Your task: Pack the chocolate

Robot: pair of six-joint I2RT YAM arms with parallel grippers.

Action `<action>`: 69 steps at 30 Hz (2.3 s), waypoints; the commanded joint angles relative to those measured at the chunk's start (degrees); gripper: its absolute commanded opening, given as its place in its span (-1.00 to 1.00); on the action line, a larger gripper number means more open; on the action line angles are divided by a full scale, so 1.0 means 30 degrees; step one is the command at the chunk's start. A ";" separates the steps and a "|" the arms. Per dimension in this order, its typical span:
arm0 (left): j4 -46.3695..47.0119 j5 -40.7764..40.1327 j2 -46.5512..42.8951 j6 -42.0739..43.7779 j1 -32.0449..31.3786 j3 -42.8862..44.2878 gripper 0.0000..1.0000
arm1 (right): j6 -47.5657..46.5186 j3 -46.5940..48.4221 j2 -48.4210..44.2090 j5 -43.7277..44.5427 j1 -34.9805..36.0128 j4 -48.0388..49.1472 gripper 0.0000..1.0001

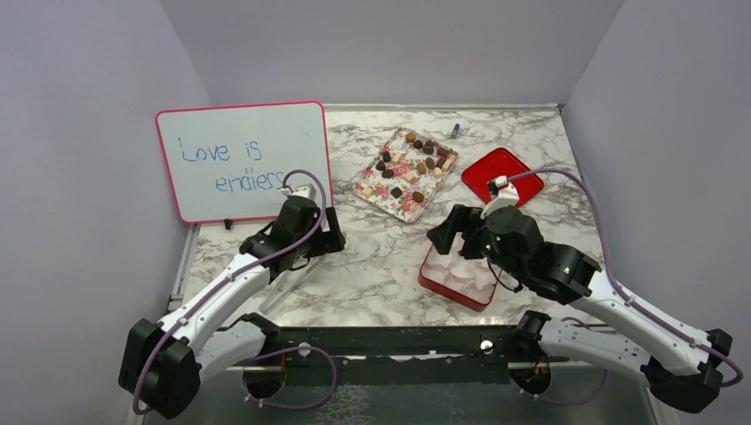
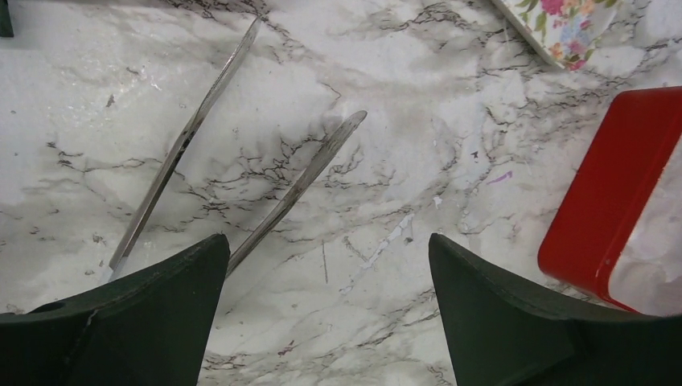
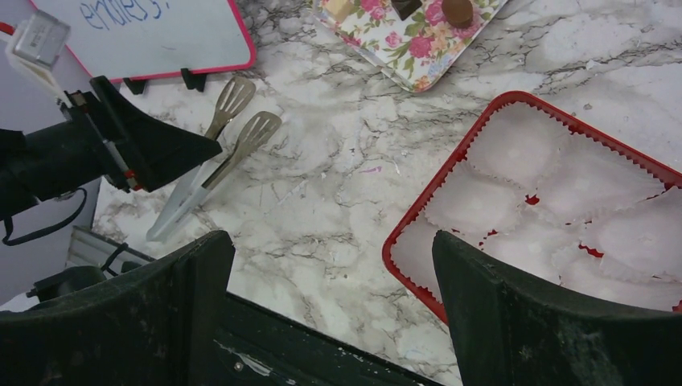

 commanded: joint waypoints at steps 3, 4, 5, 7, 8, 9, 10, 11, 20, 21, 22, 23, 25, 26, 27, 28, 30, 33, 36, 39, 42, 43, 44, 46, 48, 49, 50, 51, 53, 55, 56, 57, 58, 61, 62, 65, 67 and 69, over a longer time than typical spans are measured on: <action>0.1435 -0.1813 0.2290 -0.0289 -0.0113 0.0273 0.71 | -0.0345 0.0535 0.0034 -0.0470 0.0145 0.0448 1.00; 0.1428 -0.2245 0.2667 -0.0189 -0.0113 0.0498 0.70 | -0.0398 0.0547 0.0046 -0.0702 0.0155 0.0493 1.00; 0.1493 -0.2321 0.3043 -0.0012 -0.0113 0.0637 0.69 | -0.0441 0.0582 0.0036 -0.0929 0.0138 0.0517 1.00; 0.1520 -0.2319 0.3817 0.0304 -0.0128 0.0878 0.67 | -0.0497 0.0726 0.0025 -0.1189 0.0141 0.0344 1.00; 0.1533 -0.2180 0.4146 0.0321 -0.0122 0.0812 0.65 | -0.0505 0.0765 0.0026 -0.1195 0.0151 0.0245 1.00; 0.1546 -0.1969 0.4422 0.0255 -0.0136 0.0749 0.63 | -0.0506 0.0777 0.0023 -0.1140 0.0148 0.0101 1.00; 0.1562 -0.1818 0.4684 0.0154 -0.0142 0.0639 0.59 | -0.0553 0.0812 0.0015 -0.1049 0.0130 -0.0023 1.00; 0.1619 -0.1729 0.4800 0.0027 -0.0190 0.0489 0.54 | -0.0625 0.0849 -0.0015 -0.1038 0.0146 -0.0097 1.00; 0.2254 -0.2200 0.4629 0.0129 -0.1148 -0.0309 0.16 | -0.1401 0.0657 -0.0420 -0.2367 0.0141 0.0031 1.00; 0.2266 -0.2414 0.4556 0.0120 -0.1367 -0.0402 0.13 | -0.1438 0.0709 -0.0399 -0.2583 0.0147 0.0001 1.00; 0.2253 -0.2555 0.4557 0.0118 -0.1486 -0.0435 0.13 | -0.1428 0.0752 -0.0386 -0.2671 0.0137 -0.0054 1.00; 0.2237 -0.2689 0.4602 0.0155 -0.1563 -0.0469 0.12 | -0.1397 0.0776 -0.0424 -0.2691 0.0150 -0.0090 1.00; 0.2060 -0.3290 0.4735 0.0295 -0.1754 -0.0455 0.11 | -0.1238 0.0757 -0.0490 -0.2626 0.0148 -0.0115 1.00; 0.1975 -0.3572 0.4785 0.0320 -0.1827 -0.0446 0.11 | -0.1158 0.0769 -0.0533 -0.2605 0.0141 -0.0123 1.00; 0.1942 -0.3652 0.4806 0.0301 -0.1866 -0.0467 0.11 | -0.1089 0.0748 -0.0596 -0.2631 0.0147 -0.0091 1.00; 0.2011 -0.3687 0.4874 0.0280 -0.1918 -0.0506 0.11 | -0.1044 0.0706 -0.0670 -0.2660 0.0152 -0.0095 1.00; 0.2018 -0.4068 0.5156 0.0158 -0.2051 -0.0507 0.11 | -0.0994 0.0711 -0.0811 -0.2717 0.0156 -0.0001 1.00; 0.2286 -0.4350 0.5742 0.0266 -0.2202 -0.0490 0.11 | -0.1053 0.0561 -0.1103 -0.2908 0.0152 0.0343 1.00; 0.2622 -0.4237 0.6412 0.0512 -0.2562 -0.0233 -0.01 | -0.1040 0.0609 -0.1297 -0.2747 0.0134 0.0323 1.00; 0.2563 -0.4753 0.6972 0.0892 -0.3363 0.0377 -0.17 | -0.0919 0.0707 -0.1413 -0.2676 0.0156 0.0299 1.00; 0.2449 -0.5321 0.7533 0.0942 -0.4089 0.0878 -0.34 | -0.0751 0.0595 -0.1594 -0.2768 0.0151 0.0509 1.00; 0.2455 -0.5441 0.7676 0.0954 -0.4295 0.1076 -0.39 | -0.0741 0.0489 -0.1689 -0.2853 0.0134 0.0676 1.00; 0.2467 -0.5551 0.7870 0.0988 -0.4544 0.1287 -0.43 | -0.0766 0.0384 -0.1785 -0.2871 0.0150 0.0810 1.00; 0.2471 -0.5576 0.8393 0.1115 -0.5094 0.1756 -0.52 | -0.0769 0.0274 -0.1876 -0.2819 0.0156 0.0858 1.00; 0.2507 -0.5305 0.9019 0.1236 -0.5675 0.2315 -0.62 | -0.0719 0.0345 -0.1857 -0.2616 0.0147 0.0685 1.00; 0.2521 -0.5267 0.9341 0.1345 -0.6009 0.2640 -0.66 | -0.0697 0.0424 -0.1861 -0.2472 0.0148 0.0533 1.00; 0.2515 -0.5398 0.9700 0.1414 -0.6344 0.2973 -0.72 | -0.0643 0.0489 -0.1857 -0.2322 0.0155 0.0386 1.00; 0.2504 -0.5480 1.0031 0.1434 -0.6590 0.3282 -0.77 | -0.0545 0.0534 -0.1857 -0.2171 0.0156 0.0258 1.00; 0.2512 -0.5363 1.0632 0.1318 -0.6971 0.3823 -0.81 | -0.0380 0.0518 -0.1911 -0.2112 0.0142 0.0170 1.00; 0.2746 -0.5199 1.1223 0.1193 -0.7263 0.4233 -0.83 | -0.0334 0.0487 -0.1972 -0.2258 0.0141 0.0216 1.00; 0.2924 -0.5107 1.1547 0.1201 -0.7368 0.4418 -0.84 | -0.0331 0.0494 -0.2000 -0.2354 0.0140 0.0215 1.00; 0.3038 -0.5041 1.1873 0.1239 -0.7444 0.4646 -0.85 | -0.0330 0.0516 -0.2003 -0.2380 0.0140 0.0160 1.00; 0.3097 -0.4981 1.2254 0.1298 -0.7523 0.4920 -0.87 | -0.0330 0.0574 -0.2044 -0.2376 0.0147 0.0087 1.00; 0.3170 -0.4947 1.3149 0.1576 -0.7729 0.5767 -0.91 | -0.0345 0.0713 -0.2167 -0.2213 0.0131 -0.0182 1.00; 0.3289 -0.4918 1.3373 0.1743 -0.7811 0.6019 -0.92 | -0.0357 0.0778 -0.2225 -0.2095 0.0153 -0.0319 1.00; 0.3457 -0.5006 1.3815 0.2325 -0.8126 0.6727 -0.94 | -0.0372 0.0939 -0.2392 -0.1757 0.0154 -0.0560 1.00; 0.3503 -0.4909 1.3946 0.2452 -0.8270 0.7114 -0.94 | -0.0417 0.0950 -0.2517 -0.1745 0.0142 -0.0591 1.00; 0.3629 -0.4803 1.4015 0.2530 -0.8382 0.7395 -0.93 | -0.0392 0.0979 -0.2639 -0.1740 0.0141 -0.0593 1.00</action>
